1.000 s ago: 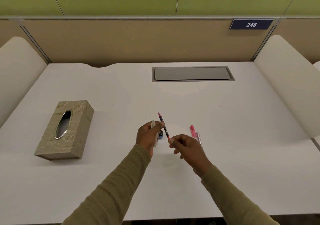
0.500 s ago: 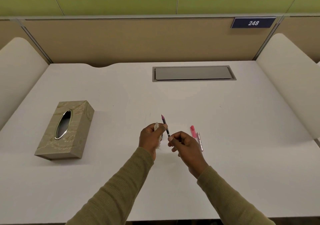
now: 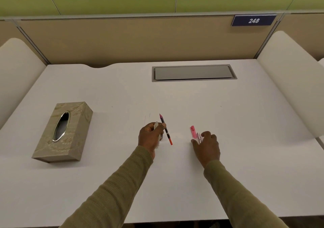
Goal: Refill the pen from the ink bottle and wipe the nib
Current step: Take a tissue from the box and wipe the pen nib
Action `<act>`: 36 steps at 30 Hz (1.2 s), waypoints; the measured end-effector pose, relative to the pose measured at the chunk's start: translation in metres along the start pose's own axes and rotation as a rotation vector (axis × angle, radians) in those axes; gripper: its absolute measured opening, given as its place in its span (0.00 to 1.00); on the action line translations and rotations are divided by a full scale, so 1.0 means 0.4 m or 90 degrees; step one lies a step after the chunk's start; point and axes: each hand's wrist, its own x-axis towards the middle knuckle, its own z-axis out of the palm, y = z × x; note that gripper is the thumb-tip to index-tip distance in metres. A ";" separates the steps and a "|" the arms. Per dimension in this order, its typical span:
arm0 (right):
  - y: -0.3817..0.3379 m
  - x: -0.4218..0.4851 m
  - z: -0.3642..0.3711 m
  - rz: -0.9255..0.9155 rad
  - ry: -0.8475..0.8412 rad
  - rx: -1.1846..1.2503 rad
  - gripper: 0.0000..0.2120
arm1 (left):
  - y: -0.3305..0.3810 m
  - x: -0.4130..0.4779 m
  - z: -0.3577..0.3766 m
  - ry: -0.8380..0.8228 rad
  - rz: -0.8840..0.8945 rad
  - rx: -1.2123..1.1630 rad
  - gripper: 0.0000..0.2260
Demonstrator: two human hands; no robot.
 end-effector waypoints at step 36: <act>-0.118 -0.203 -0.031 -0.145 -0.228 0.401 0.04 | 0.086 -0.005 -0.052 -0.049 0.149 0.068 0.05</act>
